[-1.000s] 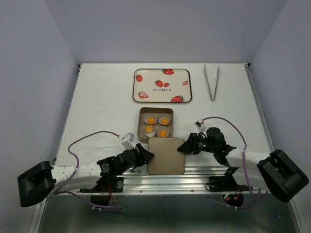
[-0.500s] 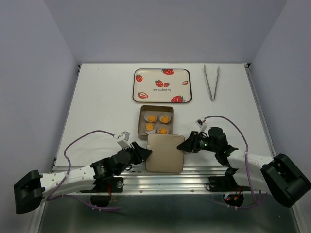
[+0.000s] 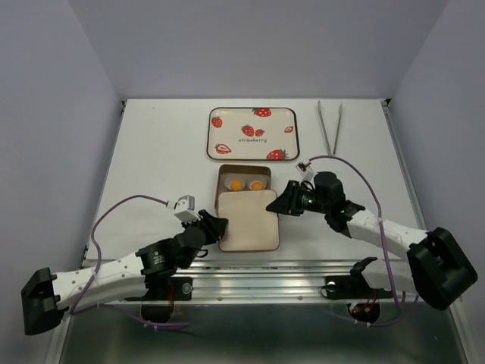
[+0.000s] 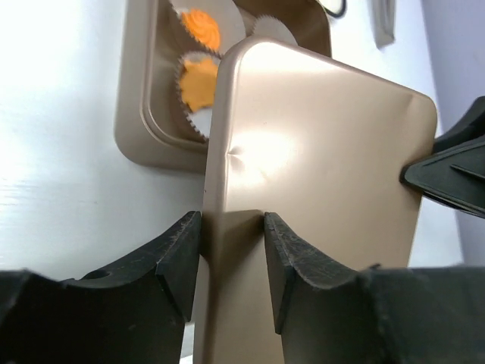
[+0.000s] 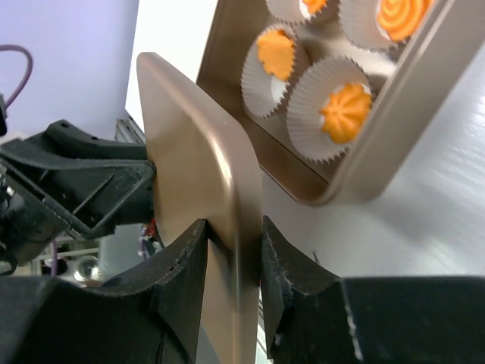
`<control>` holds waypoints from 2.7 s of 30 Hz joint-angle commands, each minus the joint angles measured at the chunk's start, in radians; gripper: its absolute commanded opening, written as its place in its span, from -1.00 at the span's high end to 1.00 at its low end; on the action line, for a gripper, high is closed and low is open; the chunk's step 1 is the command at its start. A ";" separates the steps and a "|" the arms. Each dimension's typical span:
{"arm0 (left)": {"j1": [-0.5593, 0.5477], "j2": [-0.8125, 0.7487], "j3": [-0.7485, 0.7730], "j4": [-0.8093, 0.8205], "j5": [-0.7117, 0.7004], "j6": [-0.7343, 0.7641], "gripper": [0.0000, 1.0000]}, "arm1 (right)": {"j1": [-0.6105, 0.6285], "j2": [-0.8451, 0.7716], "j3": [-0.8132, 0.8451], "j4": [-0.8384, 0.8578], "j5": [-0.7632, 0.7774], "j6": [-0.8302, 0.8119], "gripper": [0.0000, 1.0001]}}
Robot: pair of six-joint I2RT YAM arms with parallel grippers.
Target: Pack the cookies
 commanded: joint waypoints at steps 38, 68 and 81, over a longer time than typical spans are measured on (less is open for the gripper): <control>0.447 0.260 0.300 0.214 0.170 0.371 -0.10 | -0.029 0.364 0.326 0.464 -0.103 0.209 0.99; 0.469 0.343 0.314 0.281 0.193 0.394 -0.24 | -0.353 0.580 0.312 1.059 -0.393 0.711 0.99; 0.480 0.527 0.369 0.355 0.282 0.398 -0.58 | -0.407 0.830 0.309 1.332 -0.436 0.877 0.99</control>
